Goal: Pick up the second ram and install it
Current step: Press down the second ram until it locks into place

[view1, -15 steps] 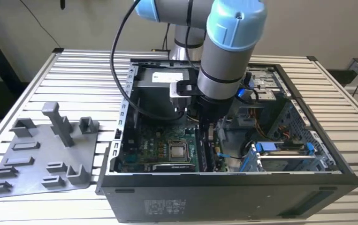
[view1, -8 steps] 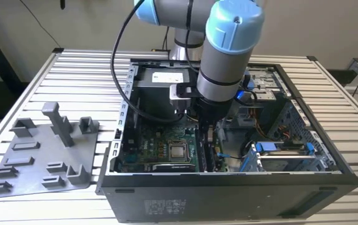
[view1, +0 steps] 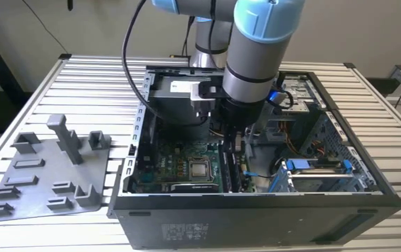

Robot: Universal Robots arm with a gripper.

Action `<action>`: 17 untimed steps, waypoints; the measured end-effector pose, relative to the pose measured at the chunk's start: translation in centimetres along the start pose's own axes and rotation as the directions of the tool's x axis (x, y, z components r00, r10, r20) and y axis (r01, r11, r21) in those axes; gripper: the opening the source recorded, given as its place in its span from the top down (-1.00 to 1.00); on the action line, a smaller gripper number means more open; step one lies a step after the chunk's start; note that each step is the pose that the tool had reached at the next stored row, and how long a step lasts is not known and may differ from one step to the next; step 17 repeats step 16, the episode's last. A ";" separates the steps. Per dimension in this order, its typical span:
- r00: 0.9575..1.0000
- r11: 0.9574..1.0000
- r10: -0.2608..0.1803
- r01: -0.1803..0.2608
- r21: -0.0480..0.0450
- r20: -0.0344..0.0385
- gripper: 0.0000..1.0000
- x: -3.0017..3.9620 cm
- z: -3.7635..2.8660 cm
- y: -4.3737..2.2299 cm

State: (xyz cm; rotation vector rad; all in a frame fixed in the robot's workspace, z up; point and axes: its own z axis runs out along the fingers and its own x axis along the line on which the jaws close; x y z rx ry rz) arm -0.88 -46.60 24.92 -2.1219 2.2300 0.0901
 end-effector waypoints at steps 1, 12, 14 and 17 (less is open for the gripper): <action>1.000 1.000 0.000 0.000 0.000 0.000 0.79 -0.04 -0.49 0.00; 1.000 1.000 0.000 0.000 0.000 0.000 0.79 -0.20 -2.39 0.00; 1.000 1.000 0.000 0.000 0.000 0.000 0.79 -0.20 -2.39 0.00; 1.000 1.000 0.000 0.000 0.000 0.000 0.79 -0.20 -2.40 0.00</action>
